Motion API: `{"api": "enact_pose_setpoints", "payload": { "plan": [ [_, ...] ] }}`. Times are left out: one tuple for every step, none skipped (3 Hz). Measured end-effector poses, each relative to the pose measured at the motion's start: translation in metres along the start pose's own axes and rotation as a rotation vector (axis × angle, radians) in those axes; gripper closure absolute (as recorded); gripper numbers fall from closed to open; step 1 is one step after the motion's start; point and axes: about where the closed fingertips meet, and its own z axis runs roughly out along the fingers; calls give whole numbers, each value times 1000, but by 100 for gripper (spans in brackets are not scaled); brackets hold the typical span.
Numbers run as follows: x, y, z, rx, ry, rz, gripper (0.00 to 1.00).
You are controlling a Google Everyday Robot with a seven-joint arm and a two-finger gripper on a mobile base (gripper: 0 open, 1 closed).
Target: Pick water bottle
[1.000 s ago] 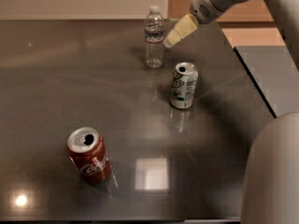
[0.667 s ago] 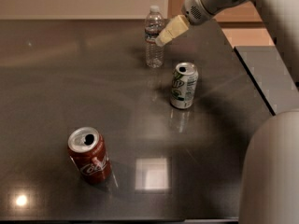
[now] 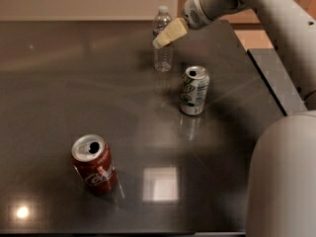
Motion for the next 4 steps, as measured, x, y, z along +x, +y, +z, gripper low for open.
{"api": "enact_pose_setpoints", "payload": {
  "plan": [
    [-6, 6, 8, -23, -15, 0, 16],
    [-9, 9, 12, -41, -19, -4, 40],
    [-14, 15, 7, -61, -25, -10, 63],
    [-23, 24, -12, -81, -35, -19, 87]
  ]
}}
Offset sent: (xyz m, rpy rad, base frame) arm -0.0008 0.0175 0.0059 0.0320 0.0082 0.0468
